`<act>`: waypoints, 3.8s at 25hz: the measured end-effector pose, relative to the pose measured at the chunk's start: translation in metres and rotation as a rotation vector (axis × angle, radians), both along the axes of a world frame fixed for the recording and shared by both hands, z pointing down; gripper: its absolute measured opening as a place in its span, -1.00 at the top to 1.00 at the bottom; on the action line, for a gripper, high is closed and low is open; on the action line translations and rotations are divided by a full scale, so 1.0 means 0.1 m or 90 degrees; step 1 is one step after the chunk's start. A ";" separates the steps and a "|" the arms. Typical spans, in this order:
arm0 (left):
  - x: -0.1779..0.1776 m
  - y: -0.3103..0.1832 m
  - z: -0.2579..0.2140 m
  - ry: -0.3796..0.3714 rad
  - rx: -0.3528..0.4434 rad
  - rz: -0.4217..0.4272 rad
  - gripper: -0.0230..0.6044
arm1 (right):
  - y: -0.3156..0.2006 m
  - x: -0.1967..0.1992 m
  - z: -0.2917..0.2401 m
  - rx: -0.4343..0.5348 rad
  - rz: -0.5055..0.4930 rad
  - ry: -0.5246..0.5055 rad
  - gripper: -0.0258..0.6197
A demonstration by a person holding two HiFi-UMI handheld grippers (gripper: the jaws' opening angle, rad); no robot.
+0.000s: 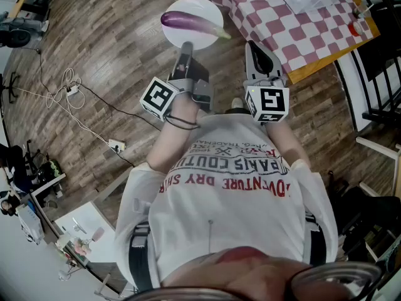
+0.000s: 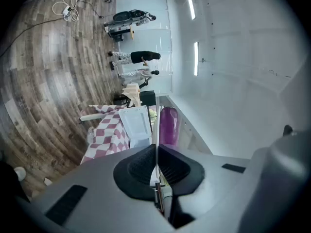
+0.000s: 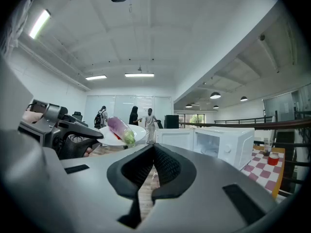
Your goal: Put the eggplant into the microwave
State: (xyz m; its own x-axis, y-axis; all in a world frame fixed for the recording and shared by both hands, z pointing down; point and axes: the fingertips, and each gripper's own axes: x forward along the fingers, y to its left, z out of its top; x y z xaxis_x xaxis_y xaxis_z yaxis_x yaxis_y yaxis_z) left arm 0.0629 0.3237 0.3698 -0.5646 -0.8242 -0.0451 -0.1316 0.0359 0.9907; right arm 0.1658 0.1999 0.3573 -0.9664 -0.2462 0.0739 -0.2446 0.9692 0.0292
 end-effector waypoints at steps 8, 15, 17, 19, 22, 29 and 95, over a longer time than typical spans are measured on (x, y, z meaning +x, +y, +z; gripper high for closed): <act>-0.03 0.02 0.10 0.007 -0.013 -0.007 0.81 | -0.01 -0.02 0.07 -0.009 -0.006 0.006 0.84; -0.01 0.18 0.23 0.030 -0.014 -0.002 0.81 | 0.09 -0.03 0.15 -0.044 0.011 0.004 0.84; -0.03 0.25 0.25 0.039 -0.010 -0.005 0.81 | 0.15 -0.06 0.19 -0.044 0.009 0.011 0.84; -0.06 0.29 0.30 0.044 -0.014 -0.008 0.81 | 0.20 -0.08 0.24 -0.047 0.004 0.018 0.84; -0.12 0.32 0.37 0.046 -0.025 -0.017 0.81 | 0.18 -0.16 0.28 -0.048 -0.006 0.020 0.84; -0.45 -0.04 0.40 0.047 -0.029 -0.033 0.81 | -0.21 -0.55 0.31 -0.064 -0.026 0.007 0.84; -2.53 -4.95 1.41 0.120 -0.187 0.632 0.81 | -3.77 -1.99 0.89 -0.203 0.638 0.010 0.84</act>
State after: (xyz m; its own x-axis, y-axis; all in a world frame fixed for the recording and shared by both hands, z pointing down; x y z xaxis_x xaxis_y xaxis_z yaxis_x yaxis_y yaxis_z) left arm -0.1904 -0.1717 0.5113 0.3935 -0.8847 0.2498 -0.0784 0.2384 0.9680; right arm -0.0331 -0.1773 0.4466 -0.3292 -0.8995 0.2873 -0.9408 0.2863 -0.1814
